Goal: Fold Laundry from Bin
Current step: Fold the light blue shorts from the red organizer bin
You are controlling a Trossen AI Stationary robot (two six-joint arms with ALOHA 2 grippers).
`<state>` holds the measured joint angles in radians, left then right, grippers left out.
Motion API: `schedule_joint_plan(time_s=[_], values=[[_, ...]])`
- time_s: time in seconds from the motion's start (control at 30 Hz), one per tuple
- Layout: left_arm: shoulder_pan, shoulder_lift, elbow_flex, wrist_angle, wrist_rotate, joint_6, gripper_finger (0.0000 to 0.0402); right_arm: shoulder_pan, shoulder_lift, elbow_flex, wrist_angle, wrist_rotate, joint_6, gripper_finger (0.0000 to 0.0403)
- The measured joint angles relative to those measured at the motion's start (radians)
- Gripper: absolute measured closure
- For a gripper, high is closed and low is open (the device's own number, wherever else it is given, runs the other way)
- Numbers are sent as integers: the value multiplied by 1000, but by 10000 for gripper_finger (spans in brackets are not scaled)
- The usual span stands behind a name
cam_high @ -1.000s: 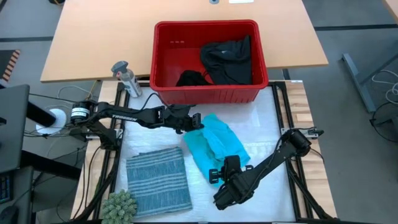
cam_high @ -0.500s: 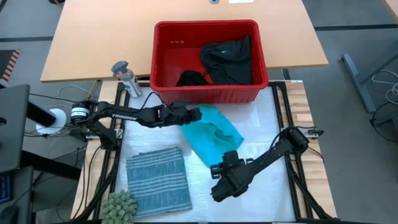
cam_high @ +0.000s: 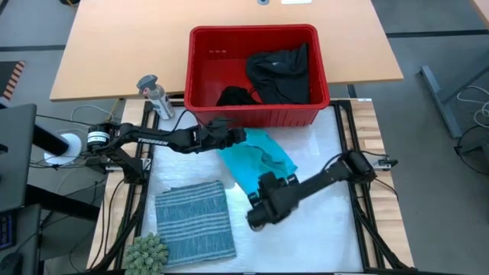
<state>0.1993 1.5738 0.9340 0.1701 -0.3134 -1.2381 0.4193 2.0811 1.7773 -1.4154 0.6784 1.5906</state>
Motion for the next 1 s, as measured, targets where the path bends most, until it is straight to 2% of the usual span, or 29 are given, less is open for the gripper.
schedule_joint_plan(time_s=[0.17, 0.33, 0.4, 0.53, 0.8, 1.0], values=[[-1, 0, 0, 0, 3, 6, 333, -85, 2, -55, 37, -28, -83, 241], [2, -1, 0, 13, 66, 200, 328, -139, 2, -124, 180, -98, -209, 258], [2, -1, 0, 13, 84, 232, 317, -150, 2, -142, 230, -131, -244, 259], [3, -1, 0, 15, 70, 251, 274, -159, 2, -185, 336, -163, -280, 248], [27, -1, 0, 42, 75, 280, 157, -159, 2, -193, 295, -173, -282, 219], [70, -11, 0, 91, 197, 271, 137, -161, 1, -182, 211, -182, -251, 219]])
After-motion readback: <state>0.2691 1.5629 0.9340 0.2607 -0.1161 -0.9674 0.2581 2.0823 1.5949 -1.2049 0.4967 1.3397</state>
